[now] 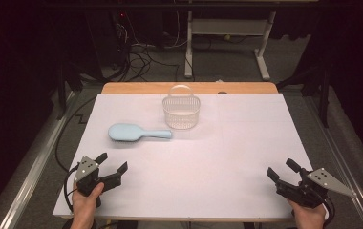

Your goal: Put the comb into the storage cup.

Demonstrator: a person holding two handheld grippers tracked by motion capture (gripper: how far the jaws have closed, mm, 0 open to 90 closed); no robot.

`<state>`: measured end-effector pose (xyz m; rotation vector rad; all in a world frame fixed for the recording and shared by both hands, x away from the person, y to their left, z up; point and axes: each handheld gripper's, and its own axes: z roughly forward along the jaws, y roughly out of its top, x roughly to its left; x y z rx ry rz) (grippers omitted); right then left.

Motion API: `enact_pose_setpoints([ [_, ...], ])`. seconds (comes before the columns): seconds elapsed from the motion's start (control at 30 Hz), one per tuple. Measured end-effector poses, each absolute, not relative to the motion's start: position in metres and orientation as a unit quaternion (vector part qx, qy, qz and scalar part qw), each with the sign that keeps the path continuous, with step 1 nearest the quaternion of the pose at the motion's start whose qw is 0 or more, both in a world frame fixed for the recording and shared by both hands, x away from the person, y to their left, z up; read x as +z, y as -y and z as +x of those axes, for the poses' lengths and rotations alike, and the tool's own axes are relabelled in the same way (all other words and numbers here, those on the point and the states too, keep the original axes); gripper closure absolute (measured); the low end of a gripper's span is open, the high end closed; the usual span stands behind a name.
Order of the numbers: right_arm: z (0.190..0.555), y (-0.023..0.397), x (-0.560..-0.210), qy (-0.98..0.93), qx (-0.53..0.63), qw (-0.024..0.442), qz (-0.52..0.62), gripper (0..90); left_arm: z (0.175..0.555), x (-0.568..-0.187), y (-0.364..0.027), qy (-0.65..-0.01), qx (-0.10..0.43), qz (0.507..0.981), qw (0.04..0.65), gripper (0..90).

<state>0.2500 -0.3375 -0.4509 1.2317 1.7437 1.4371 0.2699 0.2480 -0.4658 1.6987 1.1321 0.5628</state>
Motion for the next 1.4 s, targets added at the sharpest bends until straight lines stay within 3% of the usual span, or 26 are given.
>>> enact_pose_setpoints([
  [0.37, 0.252, 0.337, -0.451, -0.653, 0.538, 0.277, 0.456, 18.8, 0.273, -0.463, -0.234, -0.452, 0.242, 0.716, 0.474, 15.8],
  [1.4, 0.251, 0.332, -0.451, -0.66, 0.537, 0.274, 0.449, 19.0, 0.309, -0.444, -0.171, -0.408, 0.191, 0.741, 0.497, 16.4],
])
